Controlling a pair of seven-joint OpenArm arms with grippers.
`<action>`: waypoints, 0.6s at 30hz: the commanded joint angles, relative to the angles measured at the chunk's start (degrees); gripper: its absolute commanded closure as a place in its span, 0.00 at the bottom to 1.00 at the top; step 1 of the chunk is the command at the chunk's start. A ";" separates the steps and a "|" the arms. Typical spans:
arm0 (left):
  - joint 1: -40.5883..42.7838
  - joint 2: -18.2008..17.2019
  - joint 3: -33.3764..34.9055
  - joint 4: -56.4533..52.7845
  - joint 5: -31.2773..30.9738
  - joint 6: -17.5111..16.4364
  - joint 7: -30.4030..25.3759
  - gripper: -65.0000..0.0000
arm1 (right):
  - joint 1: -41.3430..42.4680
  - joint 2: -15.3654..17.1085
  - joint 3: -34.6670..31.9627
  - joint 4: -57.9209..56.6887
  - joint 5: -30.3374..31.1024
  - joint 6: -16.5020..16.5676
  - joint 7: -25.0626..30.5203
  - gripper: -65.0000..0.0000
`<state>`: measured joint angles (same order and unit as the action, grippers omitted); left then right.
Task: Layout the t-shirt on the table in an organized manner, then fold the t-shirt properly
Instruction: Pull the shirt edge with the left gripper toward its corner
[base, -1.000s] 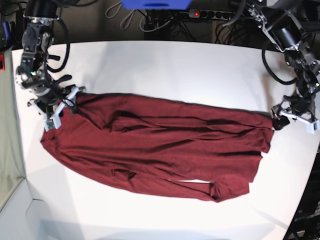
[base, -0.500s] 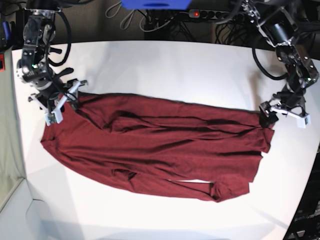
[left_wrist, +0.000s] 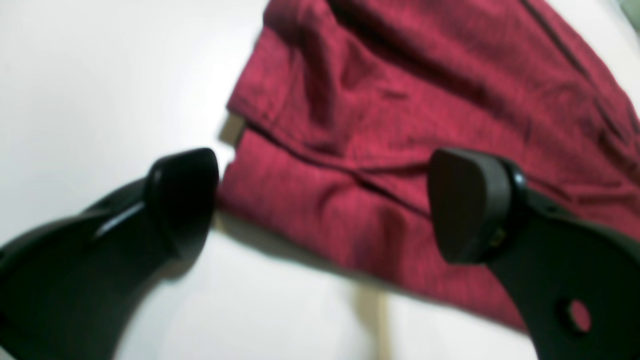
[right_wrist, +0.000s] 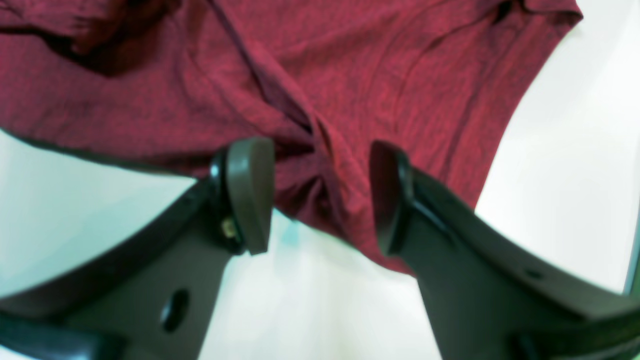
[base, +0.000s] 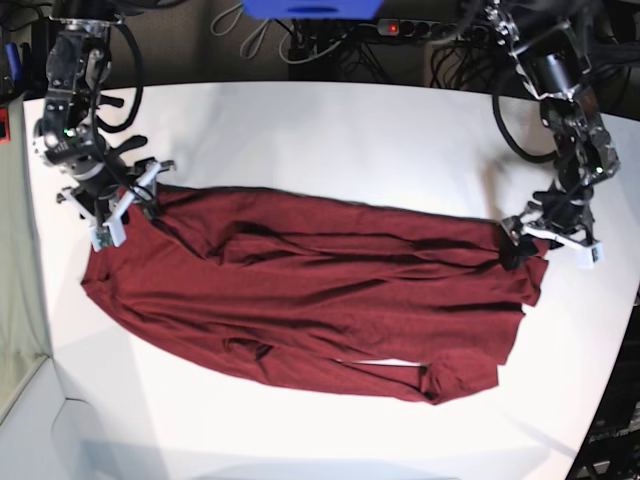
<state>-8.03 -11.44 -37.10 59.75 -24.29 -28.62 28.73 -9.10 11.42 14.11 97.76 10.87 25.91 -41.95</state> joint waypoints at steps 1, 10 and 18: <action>-0.54 -0.47 0.14 -0.63 -0.10 0.09 -0.29 0.00 | 0.62 0.67 0.26 0.93 0.25 0.33 1.21 0.52; -0.98 -0.47 0.14 -5.02 -0.19 0.09 -3.63 0.00 | 0.53 0.67 3.87 0.93 0.33 0.33 1.21 0.51; -2.56 -0.47 0.14 -5.02 -0.10 0.01 -3.63 0.00 | -2.81 0.76 4.75 0.93 0.33 0.33 1.21 0.51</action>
<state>-10.00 -11.57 -37.01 54.61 -25.08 -29.39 23.29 -12.34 11.51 18.61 97.78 10.72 25.93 -41.95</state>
